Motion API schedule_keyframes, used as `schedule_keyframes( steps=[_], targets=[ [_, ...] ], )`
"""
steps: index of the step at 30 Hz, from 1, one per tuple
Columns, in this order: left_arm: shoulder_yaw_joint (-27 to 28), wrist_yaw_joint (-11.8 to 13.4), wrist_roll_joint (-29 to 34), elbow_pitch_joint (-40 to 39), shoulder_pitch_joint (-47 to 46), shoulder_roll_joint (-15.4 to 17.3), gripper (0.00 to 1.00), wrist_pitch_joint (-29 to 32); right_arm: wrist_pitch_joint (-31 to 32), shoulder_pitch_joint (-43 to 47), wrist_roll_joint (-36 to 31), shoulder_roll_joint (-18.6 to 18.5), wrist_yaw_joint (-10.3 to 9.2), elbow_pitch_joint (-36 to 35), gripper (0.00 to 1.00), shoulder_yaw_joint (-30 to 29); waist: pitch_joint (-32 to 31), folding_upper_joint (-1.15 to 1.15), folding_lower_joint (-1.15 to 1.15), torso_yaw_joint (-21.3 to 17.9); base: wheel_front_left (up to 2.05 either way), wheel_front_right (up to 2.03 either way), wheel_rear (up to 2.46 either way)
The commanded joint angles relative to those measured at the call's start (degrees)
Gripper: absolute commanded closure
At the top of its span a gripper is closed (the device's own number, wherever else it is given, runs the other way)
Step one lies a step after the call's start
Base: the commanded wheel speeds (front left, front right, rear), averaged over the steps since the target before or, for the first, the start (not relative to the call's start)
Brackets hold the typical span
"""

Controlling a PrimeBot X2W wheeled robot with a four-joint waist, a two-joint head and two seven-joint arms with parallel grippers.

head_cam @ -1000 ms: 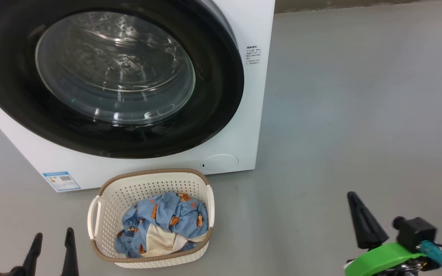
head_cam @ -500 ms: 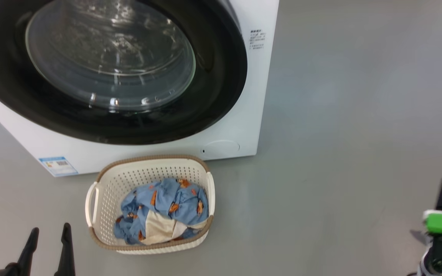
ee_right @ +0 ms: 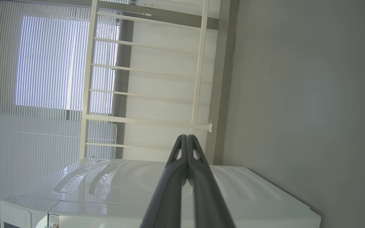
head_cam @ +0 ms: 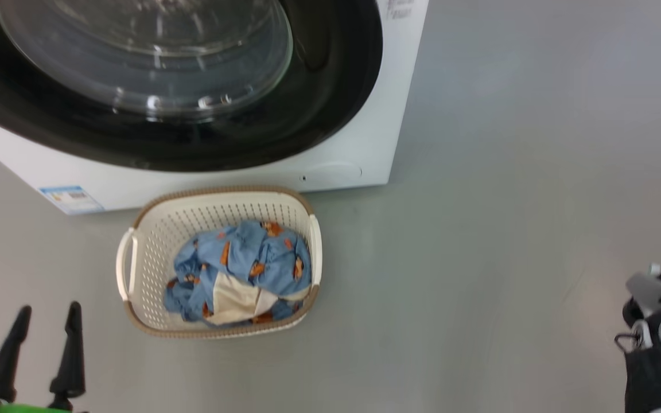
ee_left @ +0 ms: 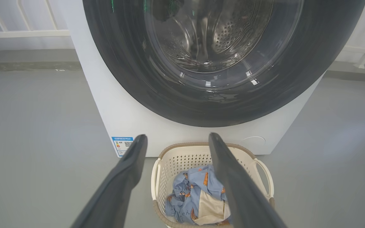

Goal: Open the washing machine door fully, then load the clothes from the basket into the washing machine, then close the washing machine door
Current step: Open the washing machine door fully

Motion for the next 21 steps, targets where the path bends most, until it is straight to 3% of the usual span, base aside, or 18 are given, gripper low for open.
schedule_keyframes(
  steps=[1,9,21],
  targets=[
    [2.17,-0.09,-0.70,-1.41,-2.30,2.33,0.00,-0.37,0.98,-2.08,0.87,-0.72,-0.06,-1.94,1.00,2.16,3.04,0.00,0.00,0.13,0.00,0.00,0.00],
    [2.23,-0.09,-2.72,-1.79,-4.50,5.34,0.00,-0.37,3.28,-8.00,2.07,-2.77,-0.06,-3.97,1.00,5.17,8.46,0.00,0.00,0.29,0.00,0.00,0.00],
    [2.05,-0.09,-4.20,-1.06,-6.00,6.61,0.00,-0.37,8.17,-16.88,3.03,-6.08,-0.06,-7.77,1.00,9.76,13.58,0.00,0.00,2.27,0.00,0.00,0.00]
  ],
)
